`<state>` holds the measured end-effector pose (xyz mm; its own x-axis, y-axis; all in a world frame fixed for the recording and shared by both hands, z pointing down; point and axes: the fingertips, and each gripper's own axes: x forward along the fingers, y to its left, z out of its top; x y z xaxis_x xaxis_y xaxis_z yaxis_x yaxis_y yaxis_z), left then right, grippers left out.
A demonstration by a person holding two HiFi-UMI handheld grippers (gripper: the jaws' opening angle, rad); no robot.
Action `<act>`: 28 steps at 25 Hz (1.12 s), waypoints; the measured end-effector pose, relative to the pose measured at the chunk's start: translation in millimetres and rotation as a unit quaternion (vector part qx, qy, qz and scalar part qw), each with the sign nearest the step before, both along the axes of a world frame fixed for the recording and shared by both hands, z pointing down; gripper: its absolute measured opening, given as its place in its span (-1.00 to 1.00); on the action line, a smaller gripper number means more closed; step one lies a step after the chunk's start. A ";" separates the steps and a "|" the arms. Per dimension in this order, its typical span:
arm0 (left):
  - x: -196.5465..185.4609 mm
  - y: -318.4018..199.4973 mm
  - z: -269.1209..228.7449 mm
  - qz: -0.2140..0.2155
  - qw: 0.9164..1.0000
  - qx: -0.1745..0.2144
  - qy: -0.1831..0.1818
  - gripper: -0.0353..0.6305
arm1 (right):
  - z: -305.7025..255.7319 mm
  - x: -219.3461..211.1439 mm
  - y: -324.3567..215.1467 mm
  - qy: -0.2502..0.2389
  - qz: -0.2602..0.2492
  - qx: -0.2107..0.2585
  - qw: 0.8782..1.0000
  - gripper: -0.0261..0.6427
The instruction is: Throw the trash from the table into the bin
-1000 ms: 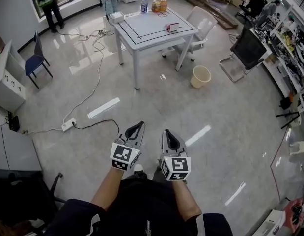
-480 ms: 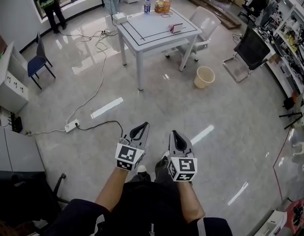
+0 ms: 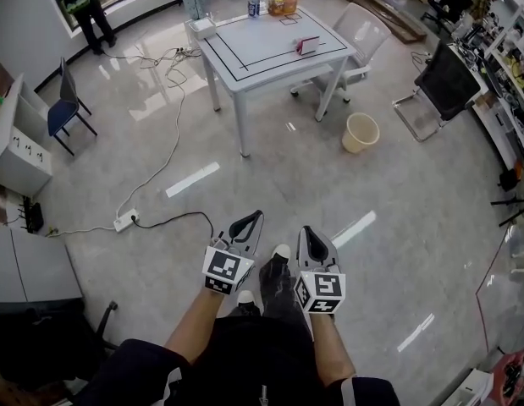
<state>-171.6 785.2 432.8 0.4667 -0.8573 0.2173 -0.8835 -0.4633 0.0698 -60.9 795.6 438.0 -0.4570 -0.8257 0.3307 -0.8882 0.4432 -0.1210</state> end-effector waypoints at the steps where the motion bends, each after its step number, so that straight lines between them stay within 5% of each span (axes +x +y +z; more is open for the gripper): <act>1: 1.5 -13.6 1.0 0.000 1.000 0.000 -0.003 -0.87 | 0.3 1.0 -14.4 -0.004 -0.001 0.000 1.000 -0.89; 14: 21.4 -189.8 -13.2 -0.040 0.999 -0.008 -0.018 -0.87 | -16.9 16.9 -195.7 -0.022 -0.048 0.003 0.999 -0.89; 28: 65.6 -262.0 -10.1 -0.031 0.999 -0.014 -0.029 -0.87 | -8.3 48.4 -267.0 -0.033 -0.054 -0.010 0.998 -0.89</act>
<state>-106.0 523.2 422.7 0.3986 -0.8778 0.2657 -0.9135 -0.4058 0.0298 -12.5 528.6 429.7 -0.5640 -0.7644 0.3124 -0.8254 0.5328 -0.1866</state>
